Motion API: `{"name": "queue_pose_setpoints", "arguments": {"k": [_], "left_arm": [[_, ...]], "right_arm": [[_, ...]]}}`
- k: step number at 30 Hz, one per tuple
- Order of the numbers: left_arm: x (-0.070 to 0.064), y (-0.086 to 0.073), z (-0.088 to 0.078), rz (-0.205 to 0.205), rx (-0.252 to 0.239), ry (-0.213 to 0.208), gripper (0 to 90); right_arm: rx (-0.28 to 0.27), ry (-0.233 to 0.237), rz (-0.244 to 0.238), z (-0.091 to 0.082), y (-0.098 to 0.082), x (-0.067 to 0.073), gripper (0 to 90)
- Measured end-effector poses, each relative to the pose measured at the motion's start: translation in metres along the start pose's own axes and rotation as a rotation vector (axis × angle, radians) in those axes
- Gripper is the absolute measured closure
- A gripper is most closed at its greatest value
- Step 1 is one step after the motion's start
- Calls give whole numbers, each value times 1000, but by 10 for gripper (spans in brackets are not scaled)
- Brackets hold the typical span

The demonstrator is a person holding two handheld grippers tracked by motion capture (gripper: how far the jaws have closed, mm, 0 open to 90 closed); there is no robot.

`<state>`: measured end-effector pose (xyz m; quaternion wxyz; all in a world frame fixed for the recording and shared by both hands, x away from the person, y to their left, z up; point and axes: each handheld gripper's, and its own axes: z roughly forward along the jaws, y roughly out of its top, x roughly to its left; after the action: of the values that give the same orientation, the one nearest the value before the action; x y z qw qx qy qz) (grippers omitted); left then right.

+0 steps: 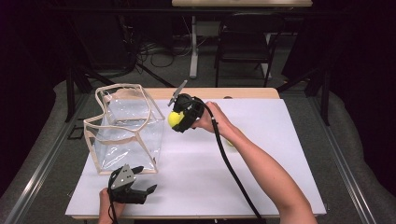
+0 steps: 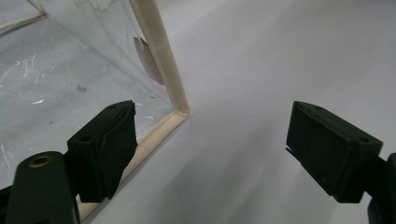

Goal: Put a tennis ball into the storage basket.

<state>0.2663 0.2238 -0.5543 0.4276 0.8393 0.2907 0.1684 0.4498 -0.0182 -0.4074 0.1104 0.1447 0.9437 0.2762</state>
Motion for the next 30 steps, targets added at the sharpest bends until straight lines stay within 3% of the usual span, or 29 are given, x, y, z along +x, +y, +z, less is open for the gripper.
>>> {"name": "queue_pose_setpoints", "arguments": {"k": [30], "left_arm": [[0, 0, -1, 0, -2, 4, 162]], "right_arm": [[-27, -4, -11, -13, 26, -6, 271]]}}
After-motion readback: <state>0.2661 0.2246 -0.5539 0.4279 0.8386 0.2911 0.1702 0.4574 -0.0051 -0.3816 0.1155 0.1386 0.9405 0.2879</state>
